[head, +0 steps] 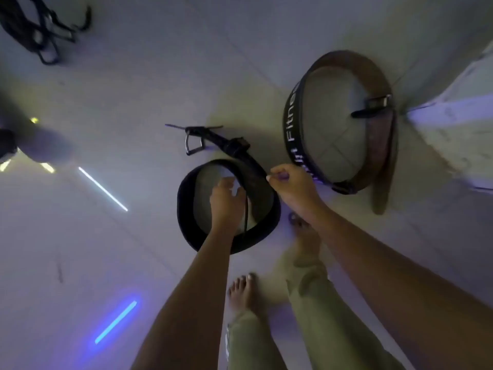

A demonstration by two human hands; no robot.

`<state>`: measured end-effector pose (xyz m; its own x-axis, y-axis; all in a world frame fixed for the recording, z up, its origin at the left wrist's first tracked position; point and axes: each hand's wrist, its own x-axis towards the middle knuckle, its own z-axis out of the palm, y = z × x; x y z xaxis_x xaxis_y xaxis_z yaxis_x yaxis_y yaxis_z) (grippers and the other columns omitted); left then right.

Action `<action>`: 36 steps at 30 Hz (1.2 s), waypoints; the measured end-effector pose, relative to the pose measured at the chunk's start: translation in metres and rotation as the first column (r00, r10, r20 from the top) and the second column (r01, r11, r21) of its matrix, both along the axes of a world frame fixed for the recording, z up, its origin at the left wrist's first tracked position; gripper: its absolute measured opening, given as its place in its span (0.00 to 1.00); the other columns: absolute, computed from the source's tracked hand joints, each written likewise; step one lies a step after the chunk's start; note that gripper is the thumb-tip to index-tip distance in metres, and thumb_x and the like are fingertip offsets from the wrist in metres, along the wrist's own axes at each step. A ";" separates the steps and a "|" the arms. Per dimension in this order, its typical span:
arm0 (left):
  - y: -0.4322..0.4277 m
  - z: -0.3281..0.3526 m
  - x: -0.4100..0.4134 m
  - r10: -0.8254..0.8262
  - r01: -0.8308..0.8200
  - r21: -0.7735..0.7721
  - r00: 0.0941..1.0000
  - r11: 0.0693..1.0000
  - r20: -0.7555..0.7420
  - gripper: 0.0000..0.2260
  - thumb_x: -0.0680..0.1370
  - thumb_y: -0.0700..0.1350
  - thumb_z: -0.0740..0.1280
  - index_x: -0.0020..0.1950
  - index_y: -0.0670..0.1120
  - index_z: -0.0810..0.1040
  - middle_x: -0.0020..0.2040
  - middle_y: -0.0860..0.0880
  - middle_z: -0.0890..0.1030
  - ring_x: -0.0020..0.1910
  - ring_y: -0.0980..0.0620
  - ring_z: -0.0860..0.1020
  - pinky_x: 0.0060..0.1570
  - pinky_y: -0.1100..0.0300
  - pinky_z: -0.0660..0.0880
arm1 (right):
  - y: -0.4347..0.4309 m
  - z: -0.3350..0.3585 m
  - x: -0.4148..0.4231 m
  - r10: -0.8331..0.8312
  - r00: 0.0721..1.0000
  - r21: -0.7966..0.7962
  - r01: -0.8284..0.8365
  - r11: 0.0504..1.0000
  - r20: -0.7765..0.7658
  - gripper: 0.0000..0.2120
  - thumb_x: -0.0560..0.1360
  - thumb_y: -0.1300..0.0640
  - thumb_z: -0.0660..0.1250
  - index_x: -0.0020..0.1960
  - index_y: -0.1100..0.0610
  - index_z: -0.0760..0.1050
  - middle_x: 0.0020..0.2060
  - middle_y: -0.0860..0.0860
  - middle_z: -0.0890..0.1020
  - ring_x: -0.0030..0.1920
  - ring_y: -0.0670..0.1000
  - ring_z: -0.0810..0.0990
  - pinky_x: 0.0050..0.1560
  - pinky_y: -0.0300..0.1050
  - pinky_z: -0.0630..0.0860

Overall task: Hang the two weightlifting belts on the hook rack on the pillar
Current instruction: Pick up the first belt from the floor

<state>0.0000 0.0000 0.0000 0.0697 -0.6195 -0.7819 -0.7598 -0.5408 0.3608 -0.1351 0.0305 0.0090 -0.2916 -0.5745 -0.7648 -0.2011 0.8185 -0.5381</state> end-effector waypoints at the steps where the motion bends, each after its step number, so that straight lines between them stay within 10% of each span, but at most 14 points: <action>1: -0.004 -0.010 -0.003 0.031 -0.032 -0.039 0.999 0.999 -0.017 0.17 0.78 0.43 0.63 0.66 0.42 0.73 0.62 0.43 0.78 0.61 0.46 0.76 0.58 0.61 0.70 | -0.003 -0.013 0.002 -0.003 1.000 -0.008 0.003 1.000 0.001 0.14 0.74 0.58 0.66 0.57 0.62 0.77 0.51 0.60 0.82 0.53 0.57 0.80 0.52 0.39 0.73; 4: -0.016 -0.035 -0.017 0.193 -0.201 -0.119 0.978 0.972 -0.074 0.13 0.78 0.46 0.63 0.59 0.42 0.79 0.52 0.45 0.82 0.51 0.50 0.79 0.44 0.67 0.71 | -0.010 -0.048 0.006 -0.045 0.999 -0.026 0.045 0.999 -0.016 0.14 0.74 0.58 0.66 0.57 0.62 0.78 0.51 0.61 0.83 0.53 0.59 0.80 0.59 0.50 0.74; 7: -0.026 -0.050 -0.030 0.367 -0.375 -0.191 0.927 0.907 -0.077 0.14 0.77 0.49 0.64 0.50 0.40 0.80 0.41 0.45 0.82 0.46 0.45 0.79 0.46 0.57 0.73 | -0.016 -0.074 0.008 -0.060 0.998 -0.048 0.059 0.997 -0.018 0.13 0.75 0.60 0.65 0.57 0.64 0.78 0.50 0.62 0.83 0.49 0.56 0.80 0.47 0.37 0.73; 13: -0.050 -0.066 -0.043 0.468 -0.474 -0.093 0.880 0.876 -0.077 0.21 0.73 0.46 0.70 0.63 0.40 0.73 0.59 0.40 0.79 0.57 0.42 0.78 0.57 0.49 0.77 | -0.024 -0.082 0.003 -0.115 0.993 -0.070 0.118 0.991 0.040 0.12 0.76 0.60 0.63 0.56 0.63 0.79 0.46 0.56 0.81 0.47 0.50 0.76 0.43 0.38 0.71; 19: -0.048 -0.034 -0.034 0.585 -0.592 0.007 0.795 0.806 -0.158 0.16 0.73 0.36 0.65 0.61 0.42 0.74 0.52 0.40 0.81 0.50 0.40 0.81 0.52 0.45 0.80 | -0.036 -0.040 -0.014 -0.296 0.946 -0.034 0.303 0.952 0.129 0.13 0.75 0.52 0.63 0.41 0.61 0.76 0.38 0.61 0.78 0.38 0.51 0.74 0.43 0.47 0.70; 23: -0.041 0.043 -0.042 0.504 -0.508 0.090 0.788 0.857 -0.354 0.19 0.73 0.33 0.66 0.64 0.41 0.73 0.39 0.45 0.80 0.39 0.46 0.81 0.49 0.49 0.81 | -0.043 0.032 -0.024 -0.322 0.913 -0.001 0.333 0.943 0.251 0.17 0.77 0.44 0.59 0.48 0.58 0.76 0.38 0.50 0.79 0.38 0.42 0.79 0.40 0.38 0.72; 28: -0.043 0.184 -0.042 0.278 -0.275 0.098 0.752 0.956 -0.597 0.22 0.73 0.28 0.65 0.65 0.40 0.72 0.40 0.44 0.81 0.36 0.48 0.81 0.40 0.56 0.80 | -0.029 0.168 -0.040 -0.523 0.785 -0.018 0.560 0.828 0.332 0.32 0.70 0.42 0.68 0.67 0.57 0.65 0.57 0.56 0.78 0.53 0.56 0.80 0.57 0.55 0.77; 32: -0.040 0.318 -0.044 0.091 -0.072 0.056 0.676 0.996 -0.731 0.21 0.73 0.26 0.63 0.65 0.40 0.71 0.43 0.45 0.81 0.38 0.51 0.81 0.40 0.60 0.81 | 0.002 0.302 -0.052 -0.511 0.694 -0.095 0.634 0.767 0.507 0.22 0.71 0.48 0.69 0.59 0.61 0.78 0.53 0.60 0.83 0.48 0.58 0.83 0.45 0.47 0.82; 36: -0.021 0.454 -0.058 -0.084 0.122 -0.013 0.594 0.992 -0.800 0.21 0.67 0.32 0.59 0.59 0.42 0.73 0.43 0.47 0.76 0.39 0.52 0.75 0.36 0.62 0.75 | 0.034 0.433 -0.050 -0.570 0.677 -0.289 0.725 0.626 0.465 0.17 0.69 0.54 0.72 0.54 0.63 0.80 0.53 0.63 0.83 0.53 0.63 0.82 0.57 0.59 0.78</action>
